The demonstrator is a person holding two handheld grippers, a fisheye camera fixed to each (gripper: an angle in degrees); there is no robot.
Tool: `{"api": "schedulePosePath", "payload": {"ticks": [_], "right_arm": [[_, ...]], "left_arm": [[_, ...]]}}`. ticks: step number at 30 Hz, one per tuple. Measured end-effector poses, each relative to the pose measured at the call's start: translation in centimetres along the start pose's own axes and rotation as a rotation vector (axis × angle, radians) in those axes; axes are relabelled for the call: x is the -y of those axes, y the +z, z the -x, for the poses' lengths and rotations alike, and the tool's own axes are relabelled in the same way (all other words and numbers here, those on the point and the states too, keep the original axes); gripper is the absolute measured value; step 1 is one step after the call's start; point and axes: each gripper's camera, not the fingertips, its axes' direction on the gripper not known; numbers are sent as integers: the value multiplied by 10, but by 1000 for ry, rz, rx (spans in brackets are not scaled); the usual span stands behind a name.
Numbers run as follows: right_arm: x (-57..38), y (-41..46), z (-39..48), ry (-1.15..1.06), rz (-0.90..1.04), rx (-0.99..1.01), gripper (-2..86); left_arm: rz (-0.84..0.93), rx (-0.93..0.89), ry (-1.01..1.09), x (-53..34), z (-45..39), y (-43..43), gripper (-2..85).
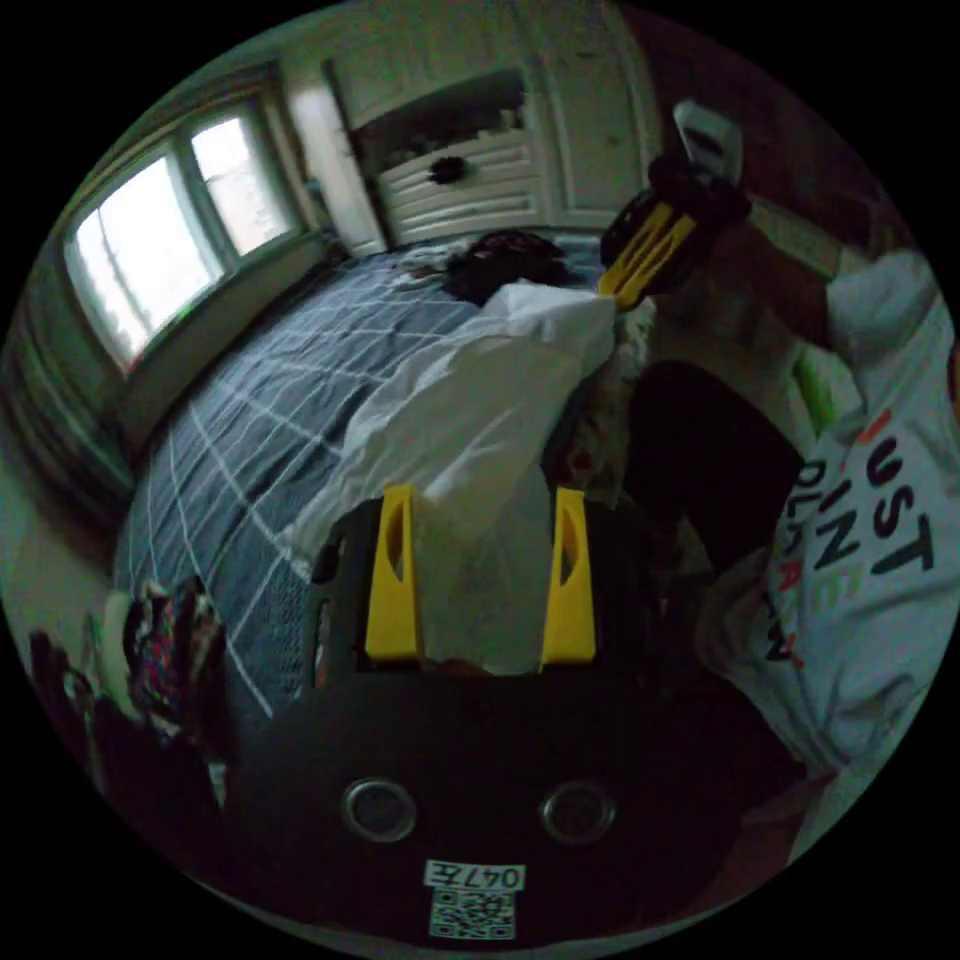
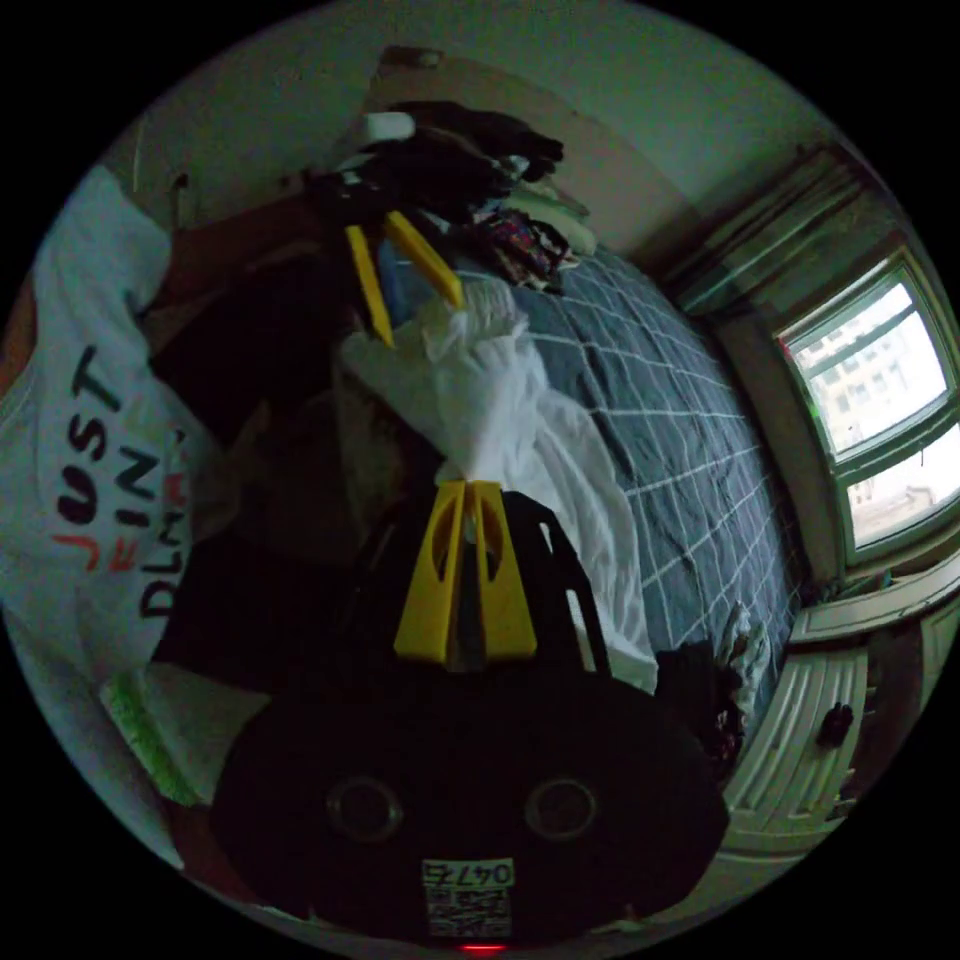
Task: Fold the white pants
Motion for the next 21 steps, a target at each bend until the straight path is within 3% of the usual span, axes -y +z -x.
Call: {"api": "schedulePosePath", "payload": {"ticks": [3, 5, 11, 14, 21], "right_arm": [[5, -6, 40, -28, 126, 34, 1], [9, 1, 58, -33, 181, 96, 1], [18, 57, 83, 0, 301, 307, 2], [24, 67, 81, 42, 227, 325, 10], [63, 46, 38, 118, -57, 94, 57]], "left_arm": [[43, 41, 144, 19, -51, 26, 122], [106, -4, 214, 24, -83, 47, 17], [295, -280, 203, 20, -119, 84, -2], [283, -302, 100, 13, -118, 93, -4], [245, -491, 39, 1, -123, 111, -4]]}}
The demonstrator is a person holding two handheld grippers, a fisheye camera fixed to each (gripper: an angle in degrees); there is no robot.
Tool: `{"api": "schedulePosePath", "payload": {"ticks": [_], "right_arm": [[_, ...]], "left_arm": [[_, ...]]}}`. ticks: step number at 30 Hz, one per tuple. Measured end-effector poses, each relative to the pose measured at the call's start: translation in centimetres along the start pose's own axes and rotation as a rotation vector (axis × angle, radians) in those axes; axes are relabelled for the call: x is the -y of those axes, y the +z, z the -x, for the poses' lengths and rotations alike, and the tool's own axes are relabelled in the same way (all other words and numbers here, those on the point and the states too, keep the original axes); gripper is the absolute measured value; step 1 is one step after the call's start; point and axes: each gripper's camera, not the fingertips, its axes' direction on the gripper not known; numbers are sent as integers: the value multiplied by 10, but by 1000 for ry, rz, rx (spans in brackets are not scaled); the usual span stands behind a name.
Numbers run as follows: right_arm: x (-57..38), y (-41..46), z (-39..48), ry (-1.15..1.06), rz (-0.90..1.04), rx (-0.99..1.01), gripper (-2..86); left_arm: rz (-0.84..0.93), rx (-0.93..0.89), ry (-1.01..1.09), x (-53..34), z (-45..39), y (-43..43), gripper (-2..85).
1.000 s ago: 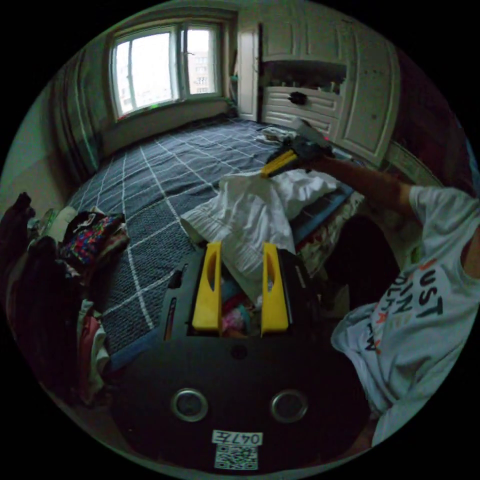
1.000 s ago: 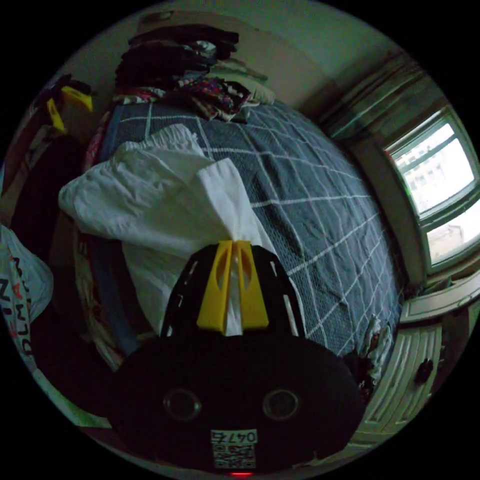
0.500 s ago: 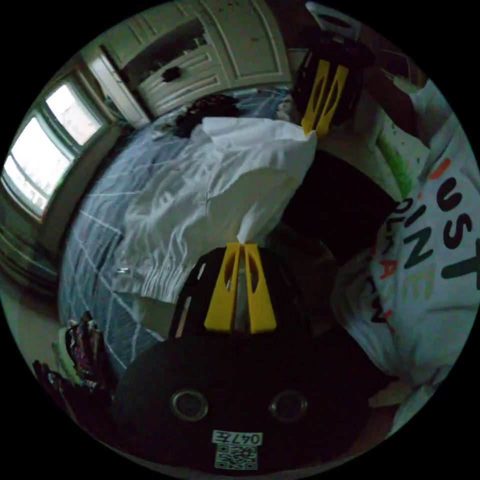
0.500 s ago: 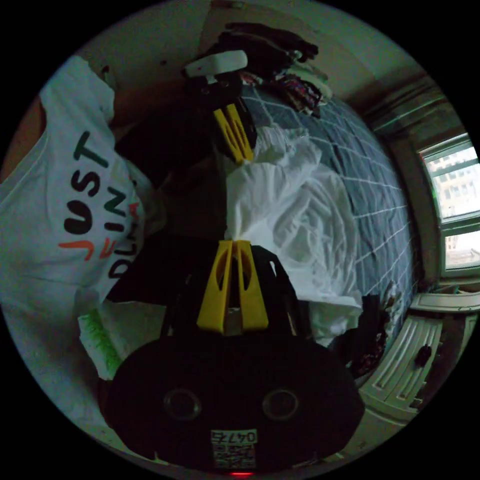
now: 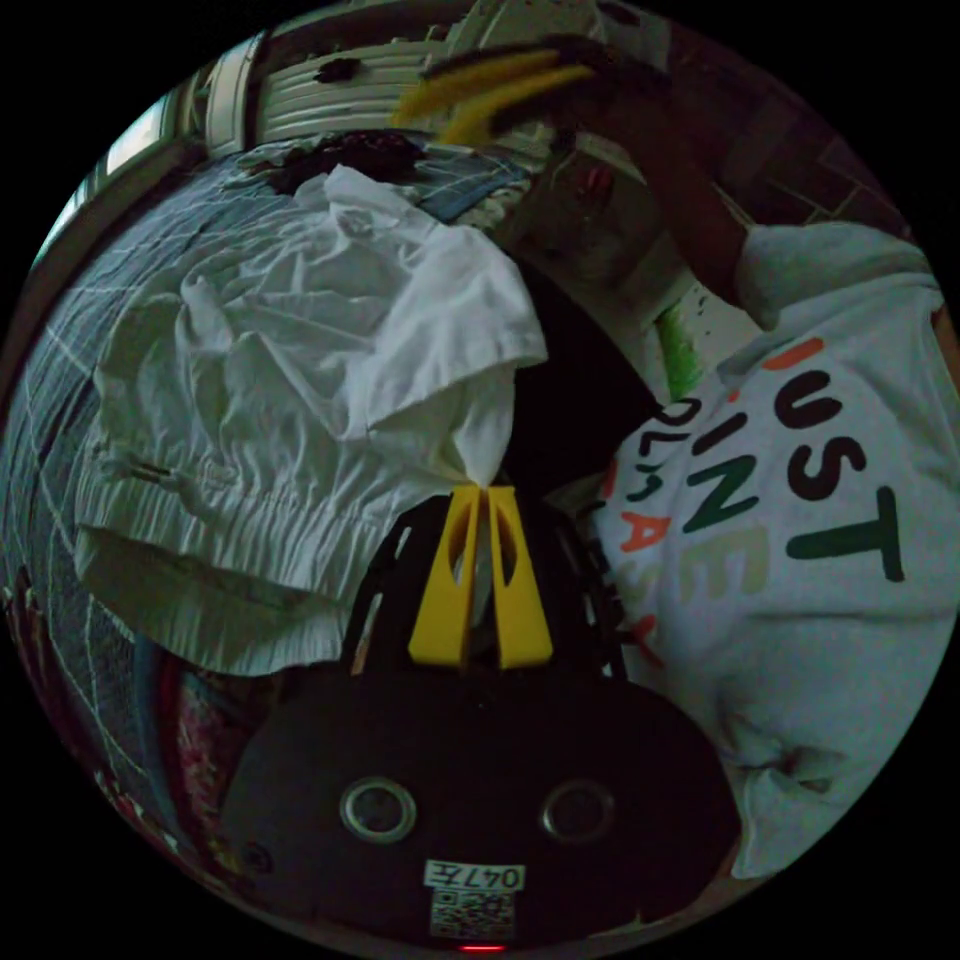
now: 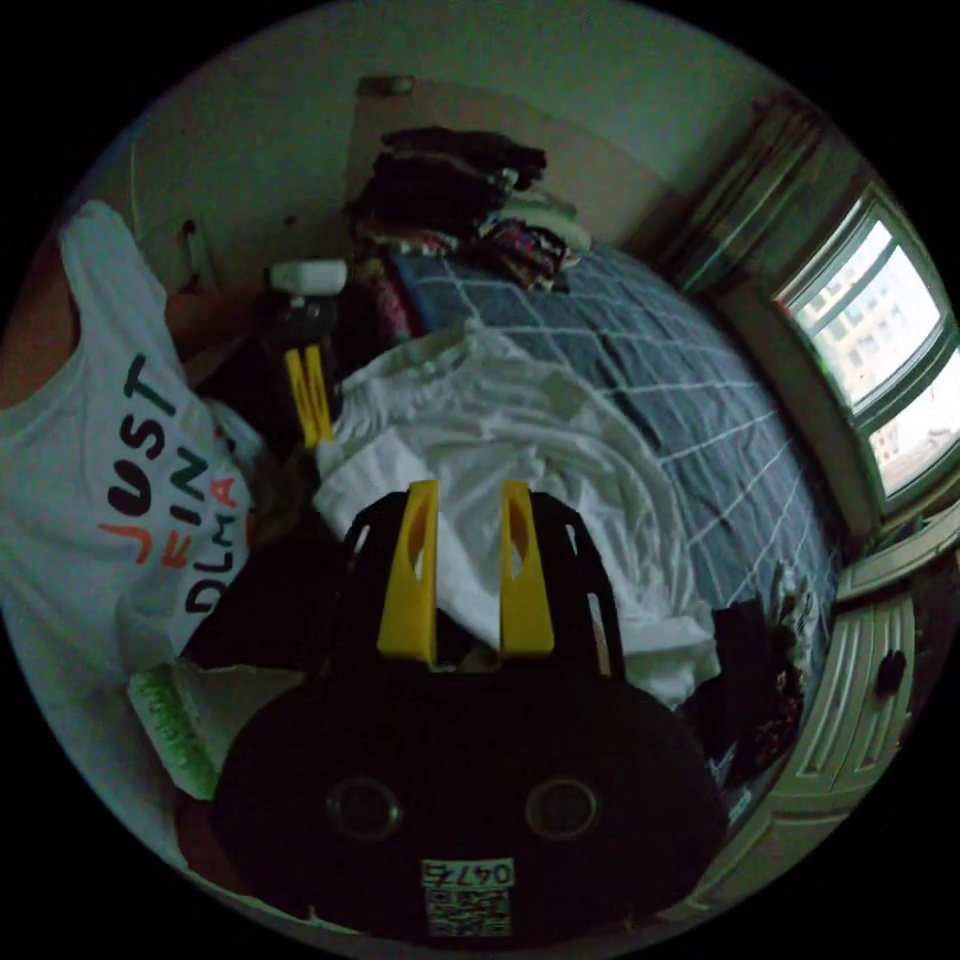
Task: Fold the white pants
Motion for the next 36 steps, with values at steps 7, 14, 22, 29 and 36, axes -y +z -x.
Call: {"api": "schedulePosePath", "payload": {"ticks": [7, 14, 22, 29, 36], "right_arm": [[94, 55, -33, -42, -156, 43, 54], [196, 154, -45, -201, -70, 62, 42], [227, 243, -29, -317, 116, 385, 44], [245, 228, -20, -401, 71, 221, 133], [275, 261, -25, -472, 167, 345, 92]], "left_arm": [[3, -115, 61, -14, -11, 12, -6], [-85, -261, 65, -33, -10, 14, -7], [-156, -314, 31, -64, 7, 4, -7], [-158, -333, 49, -79, 16, 1, -8], [-188, -303, 38, -98, 17, -22, -8]]}}
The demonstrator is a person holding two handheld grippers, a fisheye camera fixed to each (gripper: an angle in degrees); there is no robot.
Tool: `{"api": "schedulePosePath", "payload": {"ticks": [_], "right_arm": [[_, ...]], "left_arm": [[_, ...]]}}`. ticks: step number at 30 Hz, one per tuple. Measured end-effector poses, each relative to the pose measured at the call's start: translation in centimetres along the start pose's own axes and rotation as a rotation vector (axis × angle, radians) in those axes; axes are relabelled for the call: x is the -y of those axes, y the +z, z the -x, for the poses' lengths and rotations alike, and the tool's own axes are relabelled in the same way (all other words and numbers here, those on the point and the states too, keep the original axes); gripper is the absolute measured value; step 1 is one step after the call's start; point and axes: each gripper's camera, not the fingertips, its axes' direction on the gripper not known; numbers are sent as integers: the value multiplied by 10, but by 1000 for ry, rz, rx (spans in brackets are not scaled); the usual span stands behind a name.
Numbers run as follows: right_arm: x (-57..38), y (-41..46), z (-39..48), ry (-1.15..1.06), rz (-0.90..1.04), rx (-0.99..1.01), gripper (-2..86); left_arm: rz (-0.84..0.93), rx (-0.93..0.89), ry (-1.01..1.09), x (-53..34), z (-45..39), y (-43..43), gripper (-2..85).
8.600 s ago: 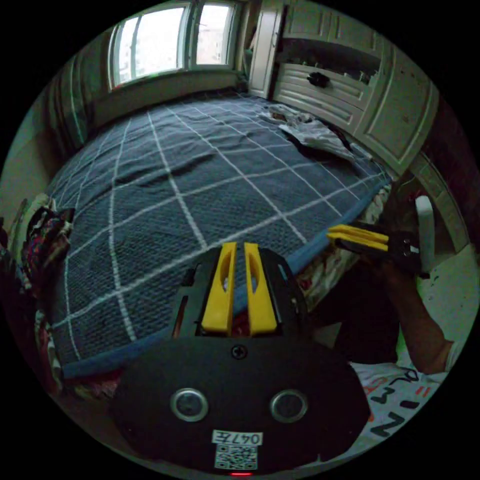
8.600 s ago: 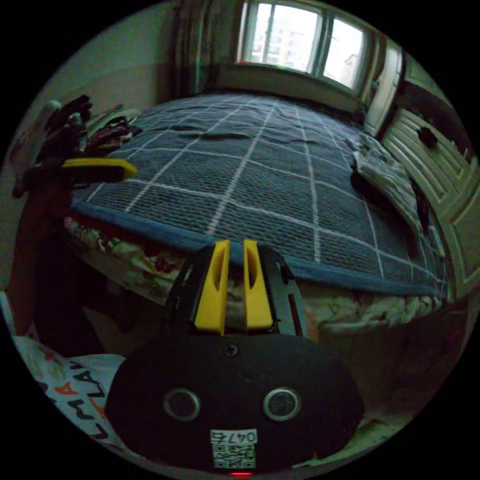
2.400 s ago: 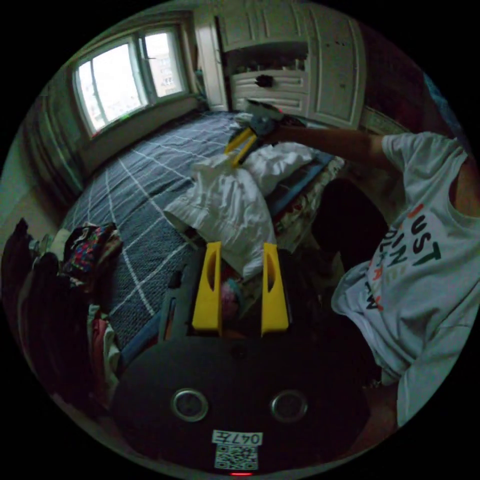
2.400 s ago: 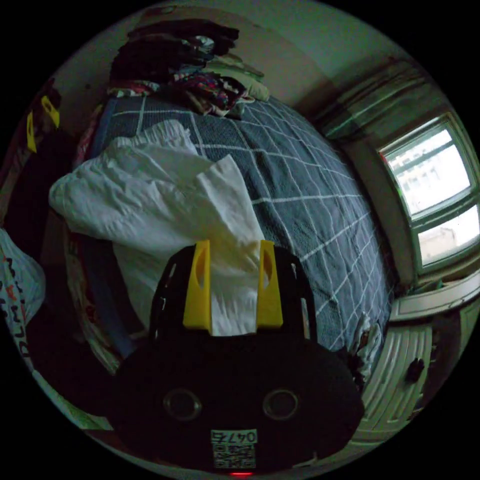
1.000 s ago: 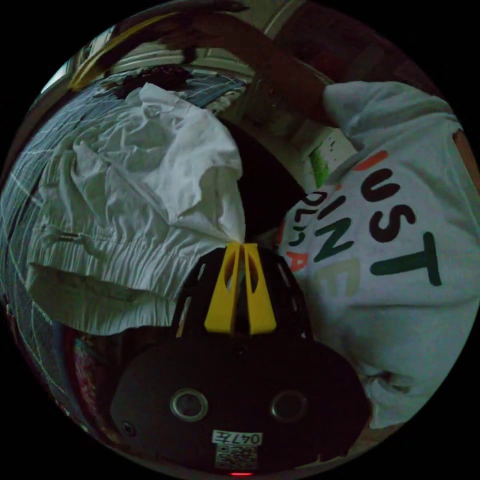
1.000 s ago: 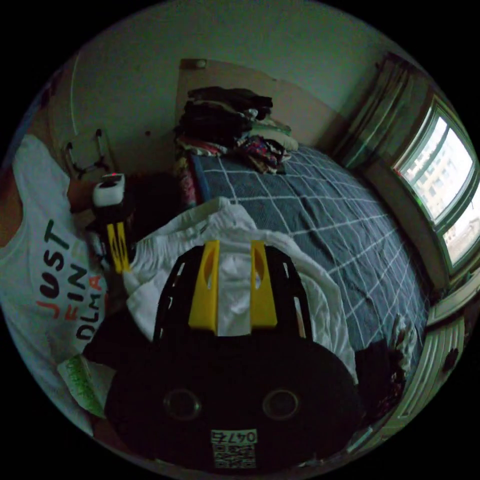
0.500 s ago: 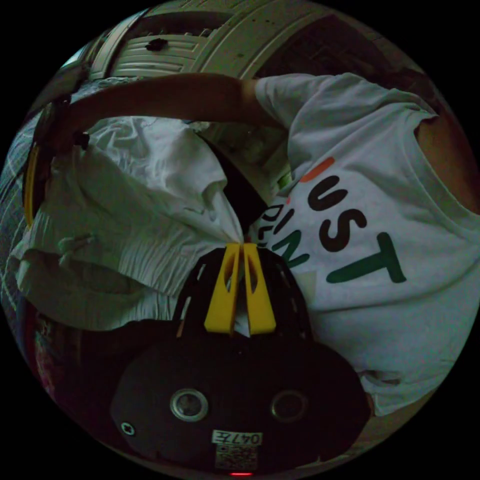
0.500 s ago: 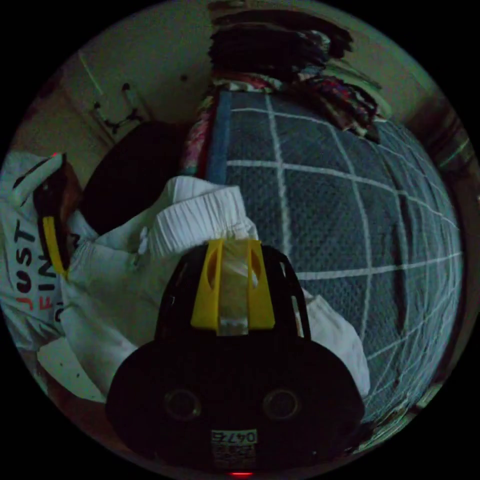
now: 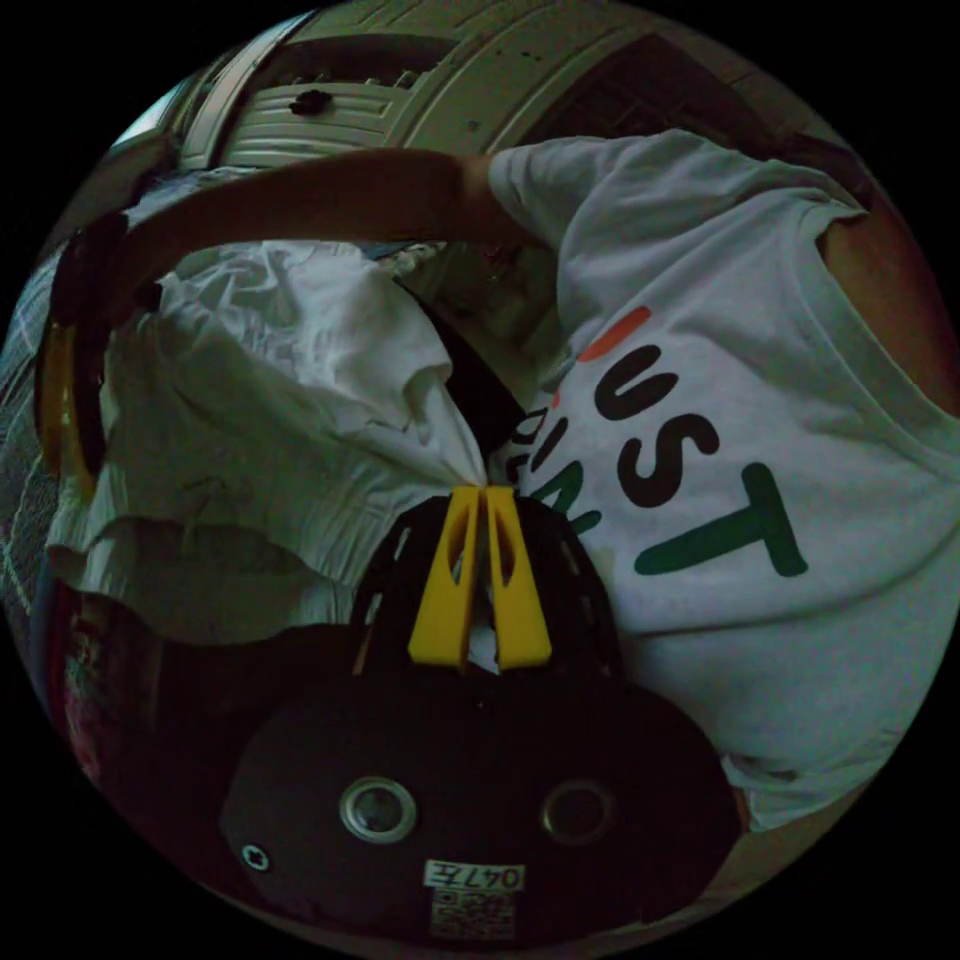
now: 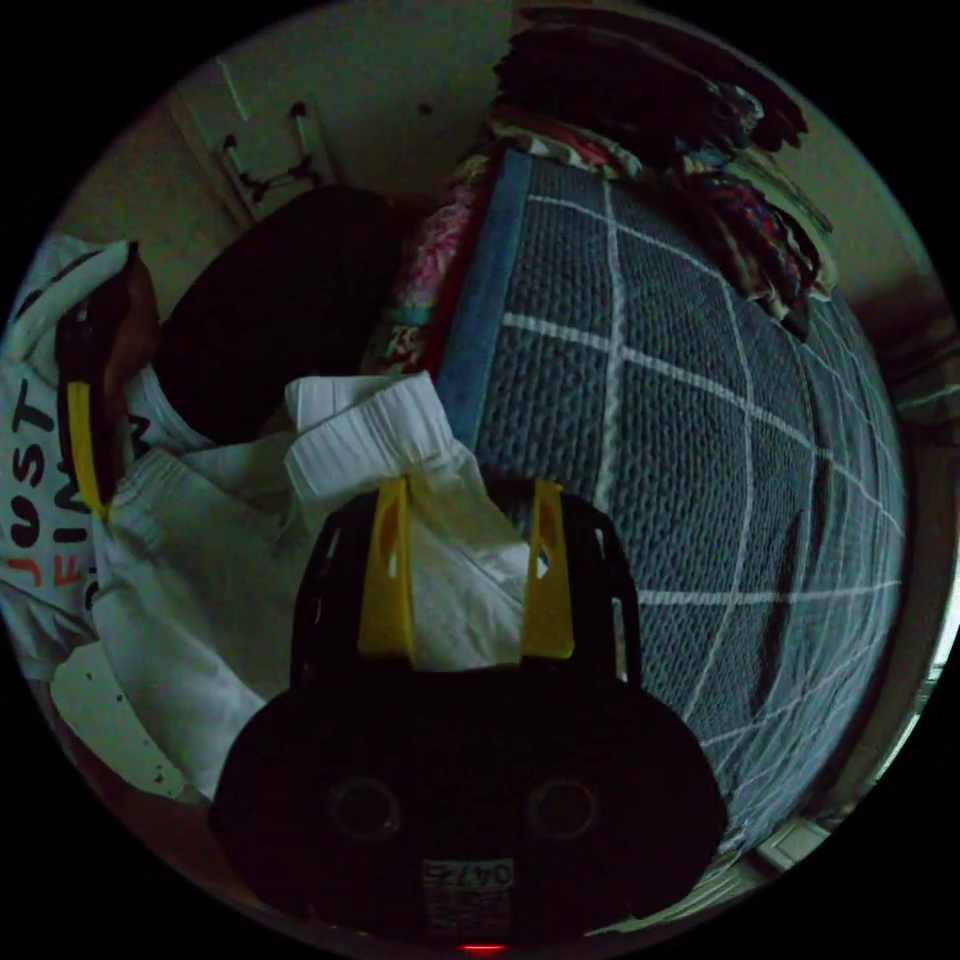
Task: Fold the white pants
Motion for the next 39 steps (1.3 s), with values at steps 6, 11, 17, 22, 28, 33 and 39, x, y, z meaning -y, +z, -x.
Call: {"api": "schedulePosePath", "payload": {"ticks": [6, 11, 17, 22, 28, 33, 39], "right_arm": [[-16, -24, 19, -39, -30, -111, 4], [-47, -123, -12, 197, -261, -469, 1], [-49, -226, -91, 382, -415, -801, 1], [-23, -200, -165, 421, -387, -722, 2], [-17, -110, -210, 431, -206, -540, 25], [-73, -97, -218, 531, -258, -380, 78], [-221, -191, -177, 573, -545, -327, 106]], "left_arm": [[-95, -21, -29, -16, 5, -34, -9], [-71, 262, -8, -12, -6, -98, -9], [-112, 745, -103, -13, 7, -205, -9], [-75, 840, -277, -44, 53, -262, -8], [-53, 683, -481, -87, 124, -279, -5], [-255, 577, -515, -105, 141, -286, -4], [-435, 706, -525, -94, 105, -306, -8]]}}
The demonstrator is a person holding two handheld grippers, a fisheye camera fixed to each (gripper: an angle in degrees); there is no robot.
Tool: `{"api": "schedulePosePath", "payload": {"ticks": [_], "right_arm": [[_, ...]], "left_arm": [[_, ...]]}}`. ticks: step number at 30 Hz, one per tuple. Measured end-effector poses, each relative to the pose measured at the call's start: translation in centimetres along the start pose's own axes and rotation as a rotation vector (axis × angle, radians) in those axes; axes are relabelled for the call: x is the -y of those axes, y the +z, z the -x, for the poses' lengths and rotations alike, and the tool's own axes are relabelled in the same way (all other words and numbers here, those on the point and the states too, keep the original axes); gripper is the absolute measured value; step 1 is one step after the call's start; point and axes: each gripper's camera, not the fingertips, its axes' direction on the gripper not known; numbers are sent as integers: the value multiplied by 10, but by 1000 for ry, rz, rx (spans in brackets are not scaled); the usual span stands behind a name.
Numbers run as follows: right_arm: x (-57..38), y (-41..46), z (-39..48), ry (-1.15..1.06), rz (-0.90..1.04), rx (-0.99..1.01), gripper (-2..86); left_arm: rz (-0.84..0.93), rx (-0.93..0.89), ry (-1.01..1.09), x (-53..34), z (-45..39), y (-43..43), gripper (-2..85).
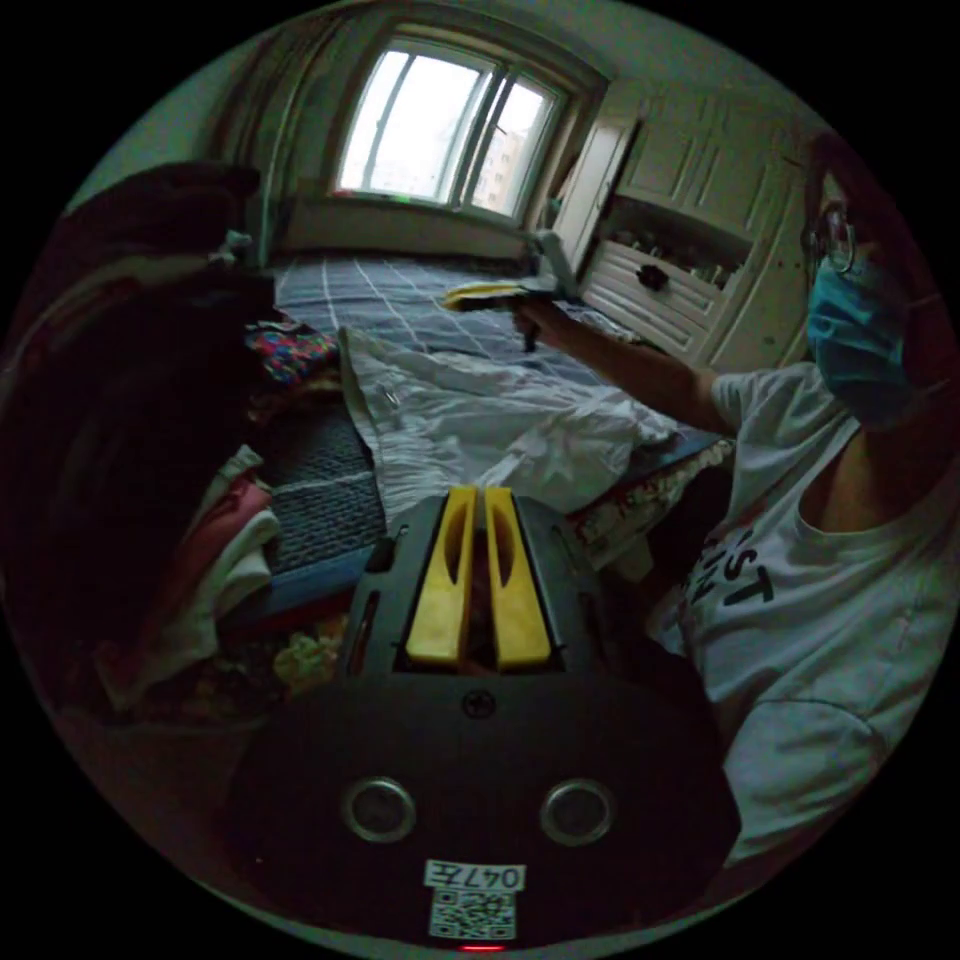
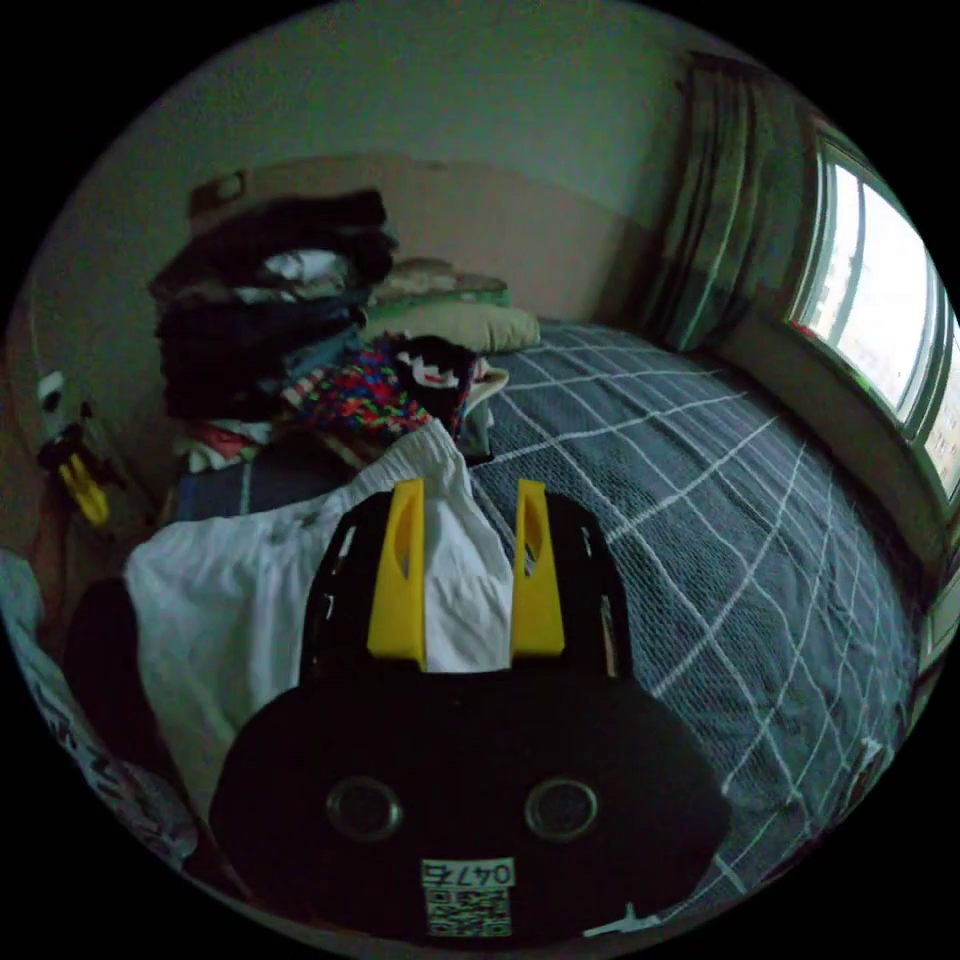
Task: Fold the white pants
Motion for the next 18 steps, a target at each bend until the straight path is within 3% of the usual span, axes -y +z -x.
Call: {"api": "schedulePosePath", "payload": {"ticks": [5, 9, 11, 15, 18], "right_arm": [[-124, -156, -31, 112, -61, -83, 81], [-244, -273, -62, 330, 43, -434, 42], [-291, -322, -79, 467, 18, -515, 44], [-394, -416, -99, 655, -206, -500, 24], [-444, -468, -122, 744, -172, -549, 30]], "left_arm": [[-61, 94, 50, 63, -53, 11, 10], [77, 57, 266, 134, -116, 80, 94], [158, -52, 387, 181, -164, 137, 129], [228, -214, 522, 242, -238, 223, 160], [236, -243, 577, 295, -290, 285, 158]]}}
